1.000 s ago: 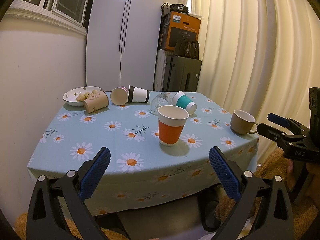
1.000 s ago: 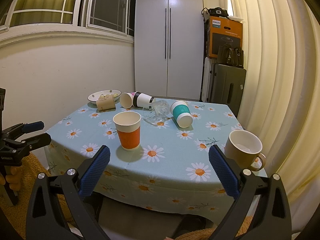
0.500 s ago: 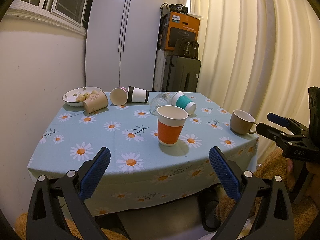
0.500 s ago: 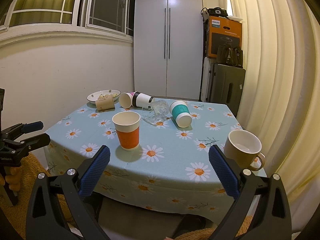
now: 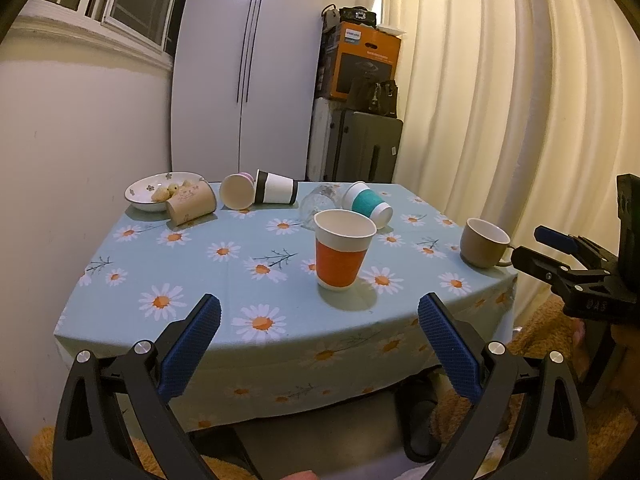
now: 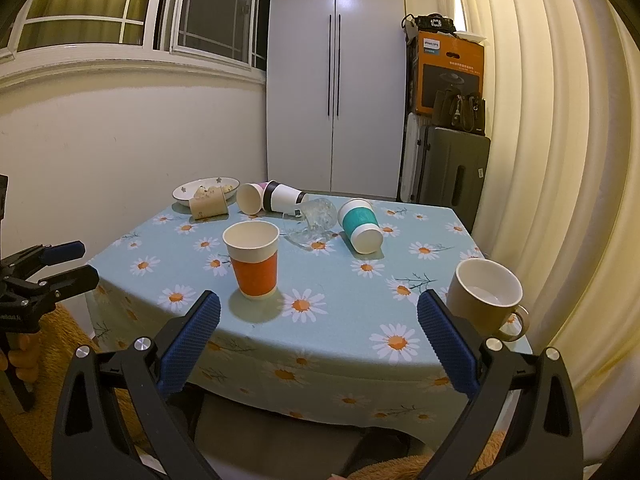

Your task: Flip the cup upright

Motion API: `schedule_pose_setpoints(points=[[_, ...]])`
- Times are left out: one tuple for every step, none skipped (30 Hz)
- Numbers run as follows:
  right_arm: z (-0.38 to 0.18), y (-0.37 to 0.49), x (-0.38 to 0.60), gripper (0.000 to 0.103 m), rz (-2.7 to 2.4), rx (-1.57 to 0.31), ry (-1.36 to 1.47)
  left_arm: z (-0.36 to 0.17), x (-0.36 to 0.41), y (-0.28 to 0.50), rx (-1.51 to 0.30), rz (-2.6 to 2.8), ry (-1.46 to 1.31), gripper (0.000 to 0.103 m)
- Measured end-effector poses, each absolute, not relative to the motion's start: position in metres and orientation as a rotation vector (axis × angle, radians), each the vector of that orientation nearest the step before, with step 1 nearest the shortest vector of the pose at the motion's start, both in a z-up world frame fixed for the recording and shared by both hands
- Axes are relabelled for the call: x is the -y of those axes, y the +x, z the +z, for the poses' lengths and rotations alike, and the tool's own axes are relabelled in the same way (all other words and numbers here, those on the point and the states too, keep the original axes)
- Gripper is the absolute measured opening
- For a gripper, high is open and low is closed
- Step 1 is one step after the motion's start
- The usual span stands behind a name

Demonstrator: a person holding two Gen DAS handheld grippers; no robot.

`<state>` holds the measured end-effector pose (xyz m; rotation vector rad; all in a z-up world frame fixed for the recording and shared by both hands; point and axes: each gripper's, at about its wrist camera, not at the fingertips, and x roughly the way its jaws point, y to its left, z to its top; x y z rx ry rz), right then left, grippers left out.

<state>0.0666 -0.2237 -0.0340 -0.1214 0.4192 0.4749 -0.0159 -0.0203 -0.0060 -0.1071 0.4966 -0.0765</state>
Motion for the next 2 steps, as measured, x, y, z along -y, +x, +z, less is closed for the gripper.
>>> schedule_pose_setpoints(points=[[-0.0345,0.0672,0.2238,0.098,0.475,-0.421,-0.123,-0.0059,0.0203,-0.0160,-0.496,-0.080,-0.106,0.096],[-0.0343,0.0674,0.2231,0.098,0.474,-0.424,-0.123,-0.0060,0.0200,-0.0160,-0.496,-0.081,-0.104,0.096]])
